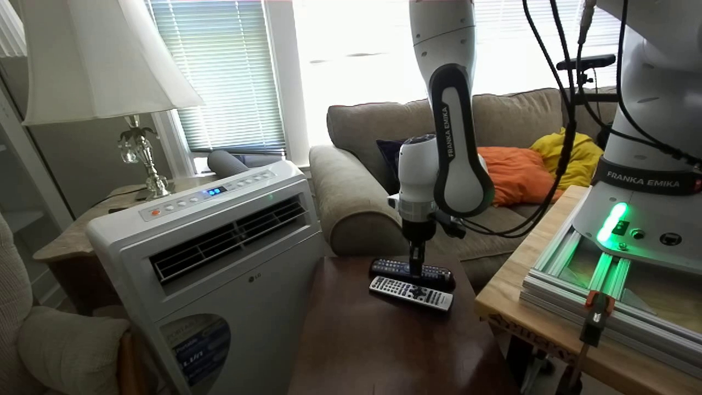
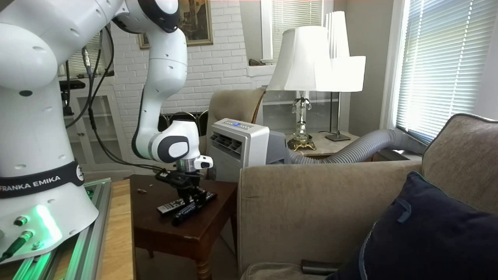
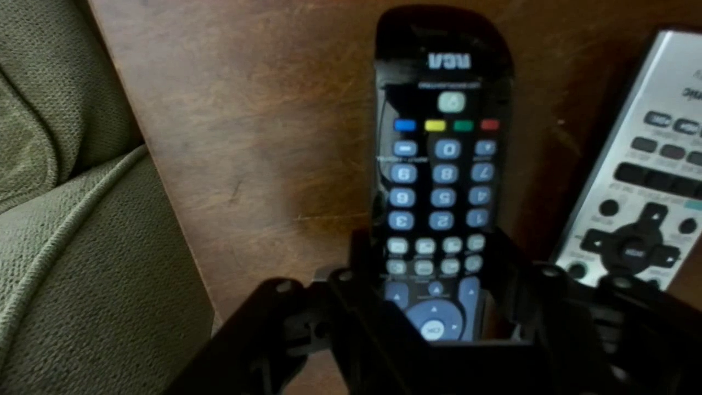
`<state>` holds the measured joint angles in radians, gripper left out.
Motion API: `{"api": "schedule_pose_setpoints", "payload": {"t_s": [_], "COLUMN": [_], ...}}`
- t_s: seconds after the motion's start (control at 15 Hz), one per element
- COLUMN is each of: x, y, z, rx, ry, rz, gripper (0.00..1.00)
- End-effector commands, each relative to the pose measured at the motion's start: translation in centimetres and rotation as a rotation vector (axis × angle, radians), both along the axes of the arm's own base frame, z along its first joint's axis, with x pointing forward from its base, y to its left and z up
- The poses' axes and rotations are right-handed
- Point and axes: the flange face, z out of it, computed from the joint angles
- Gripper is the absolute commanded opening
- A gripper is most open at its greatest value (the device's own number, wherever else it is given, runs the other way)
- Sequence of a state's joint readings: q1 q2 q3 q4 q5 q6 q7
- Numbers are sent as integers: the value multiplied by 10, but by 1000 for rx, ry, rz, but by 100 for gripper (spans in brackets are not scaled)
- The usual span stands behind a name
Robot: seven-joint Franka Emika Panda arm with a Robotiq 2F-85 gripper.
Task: Put both remotes on the left side of the sofa
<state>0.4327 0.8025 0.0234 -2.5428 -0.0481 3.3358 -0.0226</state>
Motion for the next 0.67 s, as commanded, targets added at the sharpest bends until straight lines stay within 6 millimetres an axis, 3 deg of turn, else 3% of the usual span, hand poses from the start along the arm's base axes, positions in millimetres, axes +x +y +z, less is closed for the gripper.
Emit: {"api": "schedule_pose_setpoints", "payload": {"t_s": [0.0, 0.2, 0.6], "x": [-5, -7, 9], "y": [-5, -16, -70], "z": [14, 32, 88], "rx": [7, 8, -11], "ry": [-5, 7, -18], "rz": [-12, -26, -118], "gripper": [28, 28, 28]}}
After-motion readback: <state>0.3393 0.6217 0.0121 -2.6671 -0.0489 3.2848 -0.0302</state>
